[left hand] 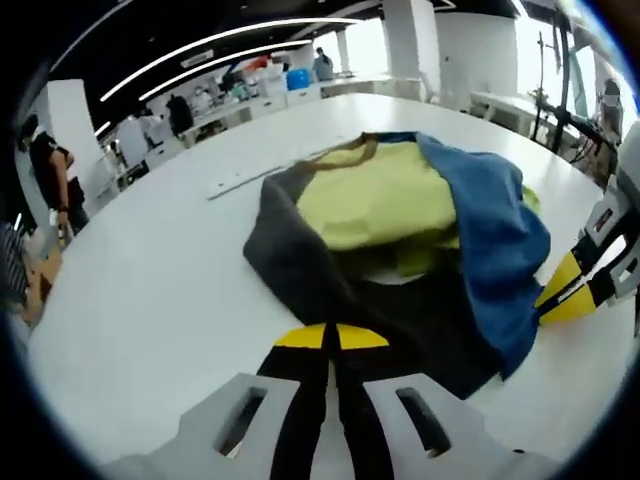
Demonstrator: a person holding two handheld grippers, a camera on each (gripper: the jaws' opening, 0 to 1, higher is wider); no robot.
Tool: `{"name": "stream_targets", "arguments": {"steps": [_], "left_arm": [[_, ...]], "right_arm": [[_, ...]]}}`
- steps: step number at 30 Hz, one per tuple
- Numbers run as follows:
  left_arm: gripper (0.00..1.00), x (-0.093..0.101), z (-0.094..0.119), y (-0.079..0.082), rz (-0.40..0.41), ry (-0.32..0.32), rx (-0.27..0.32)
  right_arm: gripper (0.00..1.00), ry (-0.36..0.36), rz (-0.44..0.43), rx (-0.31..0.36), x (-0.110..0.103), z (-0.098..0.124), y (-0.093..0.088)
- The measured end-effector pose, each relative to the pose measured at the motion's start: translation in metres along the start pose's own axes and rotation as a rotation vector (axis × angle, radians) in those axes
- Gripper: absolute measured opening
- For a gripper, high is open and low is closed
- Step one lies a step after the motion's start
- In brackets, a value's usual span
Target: Fold the garment on the visible template until the final outline fits inside the template.
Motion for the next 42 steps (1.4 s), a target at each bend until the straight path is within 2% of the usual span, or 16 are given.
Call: {"name": "stream_targets", "arguments": {"steps": [1,2,5,7,10,13,17,21,23,27,35,38,40,42], "left_arm": [[0.0,-0.001,0.001,-0.002,0.072,-0.015,0.003],[0.0,-0.002,0.002,-0.002,0.099,-0.021,0.01],[0.0,-0.006,0.007,0.003,0.066,-0.062,0.034],[0.0,-0.007,0.011,0.007,0.007,-0.093,0.05],[0.0,-0.016,0.017,0.011,0.004,-0.074,0.049],[0.0,-0.027,0.018,0.013,-0.004,-0.049,0.056],[0.0,-0.042,0.023,0.014,0.003,-0.006,0.053],[0.0,-0.059,0.027,0.01,0.037,0.042,0.04],[0.0,-0.064,0.029,0.009,0.047,0.061,0.036],[0.0,-0.075,0.032,0.004,0.061,0.11,0.02],[0.0,-0.088,0.027,0.0,0.067,0.147,-0.01],[0.0,-0.093,0.023,-0.002,0.072,0.158,-0.025],[0.0,-0.096,0.022,-0.004,0.072,0.167,-0.036],[0.0,-0.101,0.021,-0.007,0.068,0.179,-0.05]], "right_arm": [[0.0,-0.001,-0.004,0.016,0.001,0.003,0.004],[0.0,-0.004,-0.005,0.031,0.003,0.006,0.008],[0.0,0.007,-0.042,0.103,0.008,0.019,0.024],[0.0,-0.004,-0.051,0.127,0.015,0.028,0.03],[0.0,-0.05,-0.053,0.165,0.03,0.04,0.039],[0.0,-0.105,-0.093,0.208,0.052,0.056,0.047],[0.0,-0.187,-0.111,0.233,0.079,0.073,0.051],[0.0,-0.287,-0.133,0.24,0.112,0.095,0.048],[0.0,-0.301,-0.148,0.244,0.12,0.101,0.046],[0.0,-0.384,-0.155,0.229,0.143,0.116,0.037],[0.0,-0.508,-0.215,0.241,0.18,0.141,0.026],[0.0,-0.585,-0.296,0.213,0.196,0.151,0.01],[0.0,-0.647,-0.311,0.185,0.207,0.159,-0.003],[0.0,-0.672,-0.345,0.182,0.215,0.163,-0.012]]}}
Point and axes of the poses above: the point that each gripper's makers call its tool centre point, and the gripper's own axes: z roughly backward along the fingers, x roughly to its right, y roughly out of its top, the point moved 2 cm from there along z, roughly backward along the fingers, and after that the axes turned 5 degrees about -z, right-handed, at the moved point
